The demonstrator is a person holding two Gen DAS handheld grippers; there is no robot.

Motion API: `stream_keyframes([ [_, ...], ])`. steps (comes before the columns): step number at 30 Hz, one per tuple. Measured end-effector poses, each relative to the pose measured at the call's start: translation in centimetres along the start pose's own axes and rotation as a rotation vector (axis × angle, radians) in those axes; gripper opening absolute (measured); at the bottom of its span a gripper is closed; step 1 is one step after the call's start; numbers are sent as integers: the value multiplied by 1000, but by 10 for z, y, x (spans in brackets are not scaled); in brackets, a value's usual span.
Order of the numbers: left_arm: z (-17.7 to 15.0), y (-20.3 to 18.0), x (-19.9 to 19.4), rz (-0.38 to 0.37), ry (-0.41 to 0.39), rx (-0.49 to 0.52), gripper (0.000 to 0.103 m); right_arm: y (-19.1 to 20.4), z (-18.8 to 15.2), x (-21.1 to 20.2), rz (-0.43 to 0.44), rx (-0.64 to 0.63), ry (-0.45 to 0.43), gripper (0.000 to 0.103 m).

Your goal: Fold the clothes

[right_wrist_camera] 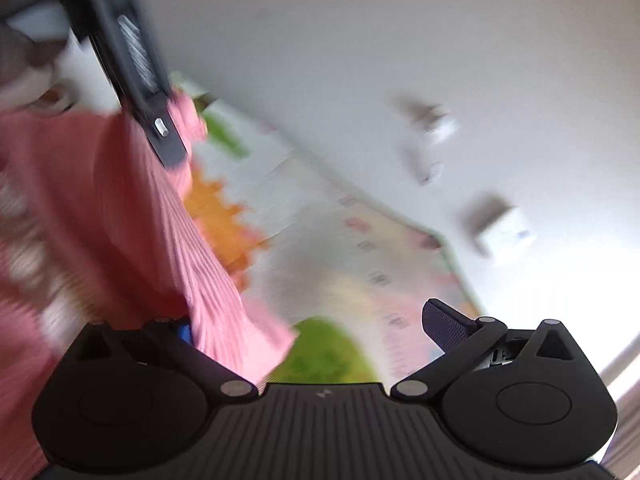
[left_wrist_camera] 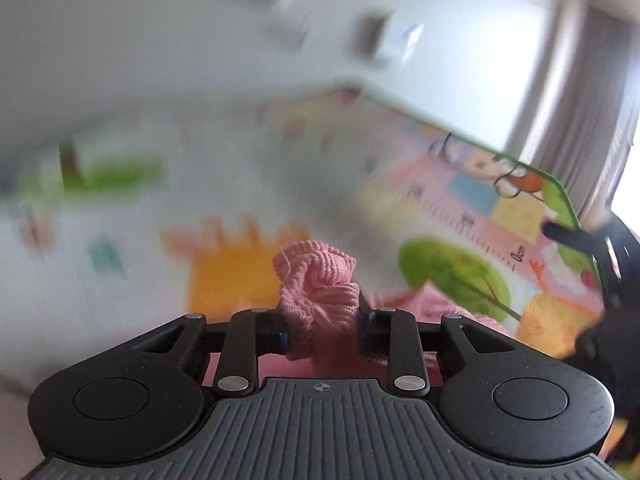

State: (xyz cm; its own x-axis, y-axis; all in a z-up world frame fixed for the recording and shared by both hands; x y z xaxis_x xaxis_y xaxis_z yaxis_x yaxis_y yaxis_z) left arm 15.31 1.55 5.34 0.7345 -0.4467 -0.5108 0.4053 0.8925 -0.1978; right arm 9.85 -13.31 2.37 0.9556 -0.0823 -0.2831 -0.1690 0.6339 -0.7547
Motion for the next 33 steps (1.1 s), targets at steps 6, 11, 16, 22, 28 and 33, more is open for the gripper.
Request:
stream_keyframes([
  [6,-28,19,-45,129,60,139,58,28,0,0,269,-4,10,103],
  [11,-57,62,-54,123,169,9,90,12,-6,-13,588,174,71,103],
  [16,-55,63,-38,-12,212,-111,94,-45,-7,8,545,412,101,103],
  [22,-58,41,-5,-56,234,-116,66,-29,-29,64,416,436,222,103],
  [28,-25,12,-8,-13,147,55,32,-22,-40,77,362,484,224,103],
  [33,-15,13,-29,71,54,170,48,-26,-33,66,241,343,131,103],
])
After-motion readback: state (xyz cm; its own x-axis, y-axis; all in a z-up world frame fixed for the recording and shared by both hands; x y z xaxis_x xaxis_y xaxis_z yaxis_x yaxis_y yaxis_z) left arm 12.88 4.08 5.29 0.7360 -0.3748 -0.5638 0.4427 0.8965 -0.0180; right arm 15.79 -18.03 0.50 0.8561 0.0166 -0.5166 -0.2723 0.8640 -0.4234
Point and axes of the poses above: each gripper's, at about its wrist camera, not at the fingertips, and x roughly the way its jaws point, y to its left, z to its top, the point moved 8 cm from there along x, roughly the way its jaws point, and after that the axes turned 4 degrees about y, right-handed, at the moved point
